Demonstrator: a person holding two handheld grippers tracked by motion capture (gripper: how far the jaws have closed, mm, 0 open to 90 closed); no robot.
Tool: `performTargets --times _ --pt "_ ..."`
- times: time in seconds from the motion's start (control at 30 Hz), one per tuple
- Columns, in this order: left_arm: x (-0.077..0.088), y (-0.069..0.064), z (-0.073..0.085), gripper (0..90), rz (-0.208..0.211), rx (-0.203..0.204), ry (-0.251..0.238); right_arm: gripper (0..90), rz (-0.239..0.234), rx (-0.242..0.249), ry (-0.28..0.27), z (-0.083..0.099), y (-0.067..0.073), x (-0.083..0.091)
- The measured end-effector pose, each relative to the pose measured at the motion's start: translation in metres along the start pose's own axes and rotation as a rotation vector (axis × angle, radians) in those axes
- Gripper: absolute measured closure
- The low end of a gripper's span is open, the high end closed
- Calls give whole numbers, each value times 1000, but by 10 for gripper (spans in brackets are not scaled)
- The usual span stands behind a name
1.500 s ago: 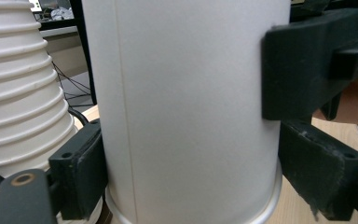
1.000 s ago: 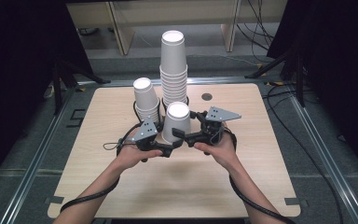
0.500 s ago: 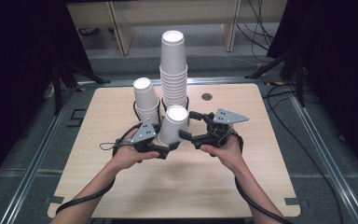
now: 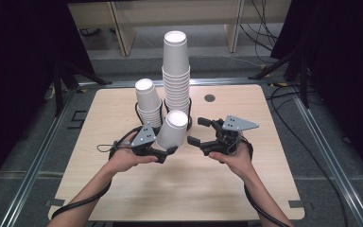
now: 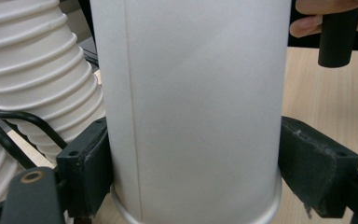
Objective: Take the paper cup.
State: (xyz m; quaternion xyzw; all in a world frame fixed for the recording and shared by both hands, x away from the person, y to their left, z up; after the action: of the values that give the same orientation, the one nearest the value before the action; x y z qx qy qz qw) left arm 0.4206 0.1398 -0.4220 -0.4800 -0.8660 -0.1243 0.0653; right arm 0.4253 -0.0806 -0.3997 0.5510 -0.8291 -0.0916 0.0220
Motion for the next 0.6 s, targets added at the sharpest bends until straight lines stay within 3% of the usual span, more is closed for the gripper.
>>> performTargets --times 0.03,0.1,0.17,0.2,0.23,0.33,0.6 --pt "1 0 0 173 2 -5 15 147 4 35 1 0 -3 1" --pt "1 0 0 173 15 -17 27 147 4 11 3 2 -1 2" --pt "2 0 0 174 23 -25 39 148 5 35 3 3 -2 3" --pt "2 1 0 174 23 -30 45 148 5 19 12 5 -1 4" --pt "2 1 1 174 26 -35 54 148 8 47 1 5 -3 4" --pt "3 0 2 175 41 -42 77 149 10 30 20 8 -1 6" --pt "6 -2 10 175 94 -109 195 150 23 50 32 16 -3 11"
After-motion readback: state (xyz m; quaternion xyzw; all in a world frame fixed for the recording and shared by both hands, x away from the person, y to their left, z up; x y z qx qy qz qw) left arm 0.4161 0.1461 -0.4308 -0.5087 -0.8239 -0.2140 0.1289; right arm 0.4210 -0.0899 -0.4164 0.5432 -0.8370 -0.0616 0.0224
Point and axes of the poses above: each handheld gripper's, and its own axes: x roughly backward along the jaws, z roughly out of its underside, y roughly to its left, the point moved 4 cm from there along -x, roughly forward along the jaws, and after that the axes turned 8 degrees about -y, right-handed, at the moved point
